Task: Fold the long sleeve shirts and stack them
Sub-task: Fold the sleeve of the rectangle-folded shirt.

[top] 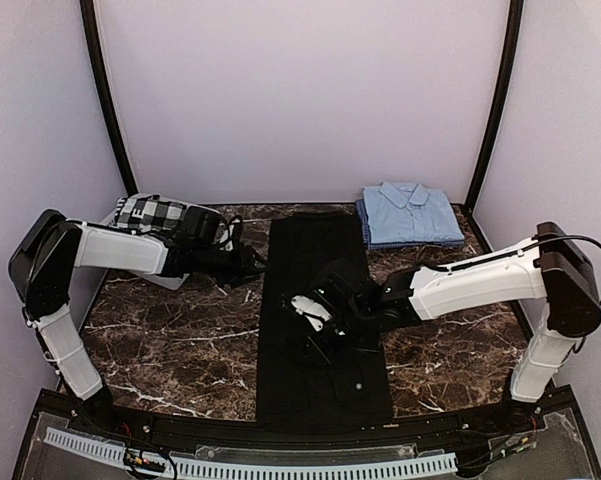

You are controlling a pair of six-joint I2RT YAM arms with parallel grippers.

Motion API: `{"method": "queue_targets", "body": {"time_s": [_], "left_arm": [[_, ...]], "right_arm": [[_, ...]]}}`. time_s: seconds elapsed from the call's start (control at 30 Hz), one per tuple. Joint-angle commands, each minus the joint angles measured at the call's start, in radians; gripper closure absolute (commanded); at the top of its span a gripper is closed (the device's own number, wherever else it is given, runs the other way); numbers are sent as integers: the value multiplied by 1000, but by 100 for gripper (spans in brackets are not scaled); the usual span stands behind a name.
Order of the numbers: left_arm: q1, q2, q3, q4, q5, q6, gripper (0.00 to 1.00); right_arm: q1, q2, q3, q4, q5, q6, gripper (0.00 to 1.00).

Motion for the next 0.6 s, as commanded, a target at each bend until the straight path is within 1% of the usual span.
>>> {"method": "queue_targets", "body": {"time_s": [0.0,0.13,0.33,0.57], "left_arm": [[-40,-142,-124,54,-11,-20,57],[-73,-214,-220,41,-20,-18,56],[-97,-312,-366,39,-28,-33,56],[-106,-374,-436,28,-27,-36,59]], "right_arm": [[27,39,-23,117,-26,38,100],[40,69,-27,147,-39,59,100],[47,75,-56,143,-31,64,100],[62,88,-19,152,-65,83,100]]}}
